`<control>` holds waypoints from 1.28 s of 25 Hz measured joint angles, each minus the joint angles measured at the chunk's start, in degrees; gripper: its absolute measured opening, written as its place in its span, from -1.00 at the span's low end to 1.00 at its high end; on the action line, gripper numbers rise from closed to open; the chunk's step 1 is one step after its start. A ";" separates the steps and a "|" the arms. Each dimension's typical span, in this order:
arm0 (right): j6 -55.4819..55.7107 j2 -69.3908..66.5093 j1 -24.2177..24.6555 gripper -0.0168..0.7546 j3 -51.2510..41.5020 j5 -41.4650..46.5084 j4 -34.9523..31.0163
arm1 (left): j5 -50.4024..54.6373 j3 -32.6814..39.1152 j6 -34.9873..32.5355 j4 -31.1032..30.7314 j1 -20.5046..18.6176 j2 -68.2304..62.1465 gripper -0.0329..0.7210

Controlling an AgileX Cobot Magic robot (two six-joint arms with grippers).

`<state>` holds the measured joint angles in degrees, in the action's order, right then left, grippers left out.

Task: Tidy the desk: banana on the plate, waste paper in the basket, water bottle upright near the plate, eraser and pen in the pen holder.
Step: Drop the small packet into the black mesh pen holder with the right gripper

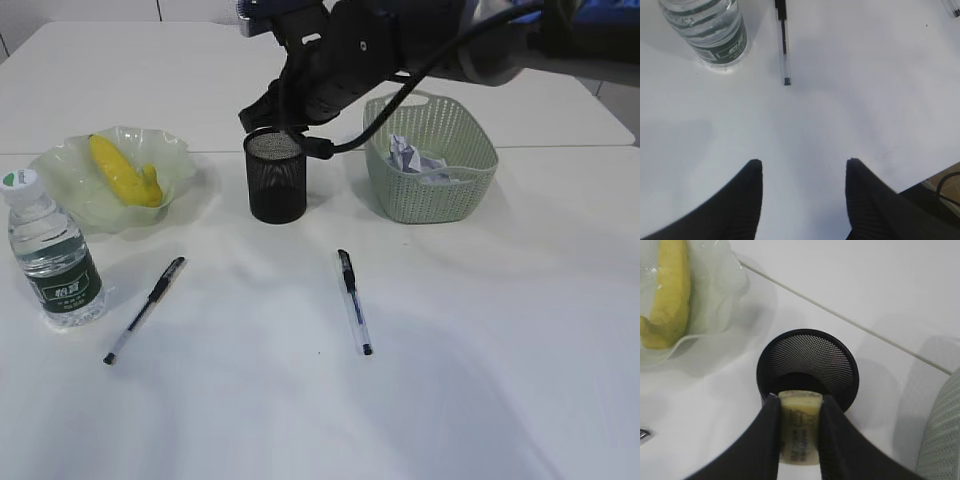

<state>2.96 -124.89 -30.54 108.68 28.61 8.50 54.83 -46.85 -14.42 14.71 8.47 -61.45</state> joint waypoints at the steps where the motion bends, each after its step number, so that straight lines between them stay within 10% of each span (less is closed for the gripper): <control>1: 0.00 -0.51 0.38 -0.61 0.00 -0.40 -0.12 | -0.10 0.00 0.00 0.00 0.00 0.00 0.10; 32: -0.20 -6.13 2.57 -0.63 0.00 -14.65 -4.94 | -0.95 0.00 0.00 0.00 0.00 0.00 0.07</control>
<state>2.77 -131.02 -27.97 108.68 13.96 3.57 53.88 -46.85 -14.42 14.71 8.47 -61.45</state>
